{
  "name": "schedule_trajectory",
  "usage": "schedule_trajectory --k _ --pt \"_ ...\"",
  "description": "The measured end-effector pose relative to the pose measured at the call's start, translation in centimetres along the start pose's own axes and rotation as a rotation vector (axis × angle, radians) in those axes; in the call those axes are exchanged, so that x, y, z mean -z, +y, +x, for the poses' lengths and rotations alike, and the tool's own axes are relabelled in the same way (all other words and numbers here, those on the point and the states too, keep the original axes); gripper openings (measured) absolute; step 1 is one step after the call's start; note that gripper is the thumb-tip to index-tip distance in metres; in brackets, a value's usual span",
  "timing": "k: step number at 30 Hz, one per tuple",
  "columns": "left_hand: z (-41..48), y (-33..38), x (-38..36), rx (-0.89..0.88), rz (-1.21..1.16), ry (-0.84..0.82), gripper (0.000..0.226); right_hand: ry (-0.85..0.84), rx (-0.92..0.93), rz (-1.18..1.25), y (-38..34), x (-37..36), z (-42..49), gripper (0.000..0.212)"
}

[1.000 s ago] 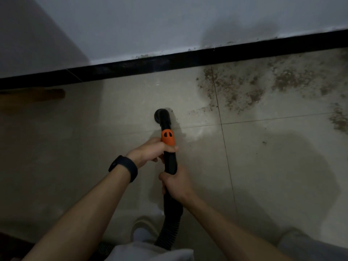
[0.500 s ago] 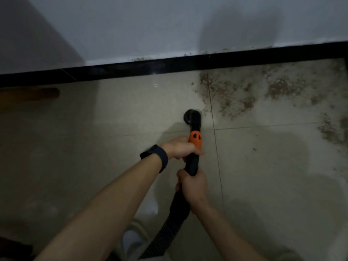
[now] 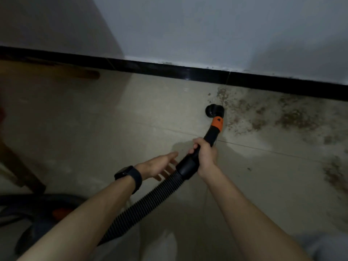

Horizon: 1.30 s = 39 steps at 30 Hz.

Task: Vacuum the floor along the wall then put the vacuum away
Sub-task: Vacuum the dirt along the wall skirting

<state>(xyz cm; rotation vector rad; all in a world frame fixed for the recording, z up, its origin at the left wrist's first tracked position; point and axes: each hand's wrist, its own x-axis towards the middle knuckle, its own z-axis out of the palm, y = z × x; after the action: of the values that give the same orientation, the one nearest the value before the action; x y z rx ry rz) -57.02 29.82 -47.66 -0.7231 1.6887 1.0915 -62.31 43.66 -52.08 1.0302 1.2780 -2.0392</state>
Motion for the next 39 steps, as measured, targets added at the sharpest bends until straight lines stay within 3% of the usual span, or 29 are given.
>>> schedule_trajectory --k 3,5,7,11,16,18,22,28,33,39 --pt "-3.5 -1.0 -0.5 -0.086 0.06 -0.069 0.055 -0.078 -0.059 0.033 -1.5 -0.6 -0.3 0.015" --pt "-4.7 -1.7 -0.9 -0.152 0.121 0.016 0.032 -0.144 -0.119 0.107 -2.7 -1.0 -0.3 0.011" --pt "-5.4 -2.2 -1.4 -0.154 0.076 0.074 0.024 -0.149 -0.14 0.191 -4.0 -1.7 -0.3 0.011" --pt "-6.5 -3.4 -2.1 -0.201 0.048 0.135 0.029 -0.071 -0.102 0.128 -4.1 -2.8 -1.1 0.023" --pt "-6.2 -5.8 -4.8 -0.215 -0.065 0.004 0.061 -0.123 -0.079 -0.204 -1.0 -3.3 -3.2 0.008" --pt "-5.5 -7.4 -5.4 -0.231 -0.053 0.021 0.058 -0.111 -0.075 -0.231 0.3 -3.0 -3.2 0.008" --pt "-3.8 -10.1 -5.9 -0.235 0.261 0.107 0.05 -0.062 -0.1 -0.255 3.5 -1.3 -2.5 0.014" --pt "-1.9 -11.8 -7.2 -0.238 0.251 0.052 0.031 -0.056 -0.105 -0.32 5.3 -0.1 -1.8 0.014" --pt "-1.6 -12.2 -6.4 -0.195 0.345 -0.037 0.026 -0.06 -0.102 -0.332 6.1 0.3 -1.9 0.013" --pt "-2.1 -11.8 -4.7 0.062 0.54 -0.244 0.024 -0.08 -0.082 -0.366 9.5 -0.3 -2.9 0.015"
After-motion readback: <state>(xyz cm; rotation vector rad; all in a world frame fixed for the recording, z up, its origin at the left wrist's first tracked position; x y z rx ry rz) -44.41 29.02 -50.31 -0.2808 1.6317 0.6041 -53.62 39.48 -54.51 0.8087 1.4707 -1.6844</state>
